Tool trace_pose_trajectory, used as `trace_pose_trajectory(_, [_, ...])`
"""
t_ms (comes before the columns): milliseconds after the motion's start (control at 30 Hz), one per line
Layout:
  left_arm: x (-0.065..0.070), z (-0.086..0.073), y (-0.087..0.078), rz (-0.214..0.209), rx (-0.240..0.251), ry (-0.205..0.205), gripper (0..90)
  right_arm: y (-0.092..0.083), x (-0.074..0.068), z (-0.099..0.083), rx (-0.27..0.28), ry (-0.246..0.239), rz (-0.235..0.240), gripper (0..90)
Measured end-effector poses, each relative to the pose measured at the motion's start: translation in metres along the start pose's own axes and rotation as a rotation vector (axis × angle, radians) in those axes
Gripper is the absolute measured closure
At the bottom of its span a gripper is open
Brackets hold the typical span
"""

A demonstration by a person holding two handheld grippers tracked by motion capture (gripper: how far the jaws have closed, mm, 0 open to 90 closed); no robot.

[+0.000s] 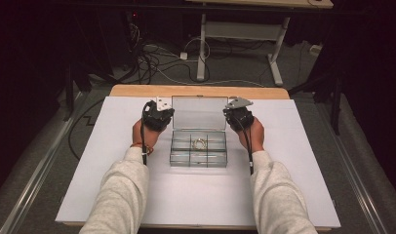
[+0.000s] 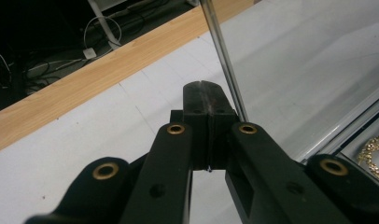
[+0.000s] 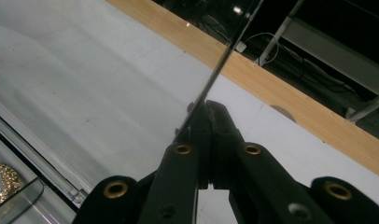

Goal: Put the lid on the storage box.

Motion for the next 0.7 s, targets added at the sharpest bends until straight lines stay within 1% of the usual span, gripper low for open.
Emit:
trace_pose_trajectory(133, [0.0,0.001,-0.002,-0.001,0.004,0.006,87.6,-0.004,0.0,0.003,0.006,-0.002,-0.001,90.0])
trace_pose_trajectory(233, [0.002,0.003,-0.002,0.009,0.0,0.021,87.6,-0.006,0.0,0.007,0.016,-0.005,-0.006,90.0])
trace_pose_trajectory(267, [0.001,0.004,-0.002,0.012,0.006,0.037,87.6,-0.007,0.001,0.008,0.018,-0.003,-0.006,90.0])
trace_pose_trajectory(300, [0.002,0.004,-0.002,0.013,0.005,0.04,87.6,-0.008,0.001,0.009,0.021,-0.008,-0.005,90.0])
trace_pose_trajectory(400, [0.002,0.007,-0.004,0.019,0.009,0.045,87.6,-0.01,0.001,0.012,0.025,-0.009,-0.006,90.0])
trace_pose_trajectory(433, [0.003,0.008,-0.005,0.019,0.002,0.035,87.6,-0.011,0.001,0.012,0.024,-0.007,-0.007,90.0])
trace_pose_trajectory(467, [0.002,0.009,-0.006,0.023,0.009,0.05,87.6,-0.011,0.001,0.013,0.023,-0.007,-0.009,90.0])
trace_pose_trajectory(600, [0.002,0.013,-0.01,0.024,0.022,0.05,87.5,-0.015,0.0,0.015,0.03,-0.006,-0.01,90.0])
trace_pose_trajectory(633, [0.002,0.013,-0.011,0.026,0.022,0.053,87.6,-0.015,0.001,0.016,0.033,-0.012,-0.01,90.0])
trace_pose_trajectory(700, [0.002,0.014,-0.012,0.024,0.022,0.056,87.6,-0.016,0.001,0.017,0.037,-0.006,-0.008,90.0])
Point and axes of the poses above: each handheld gripper's, and its own axes: y roughly forward along the jaws, z roughly out of its top, x roughly to its right, the point moved 3 cm from there along y, roughly forward along the jaws, and after that the axes turned 9 degrees about x, right-handed, at the moved point
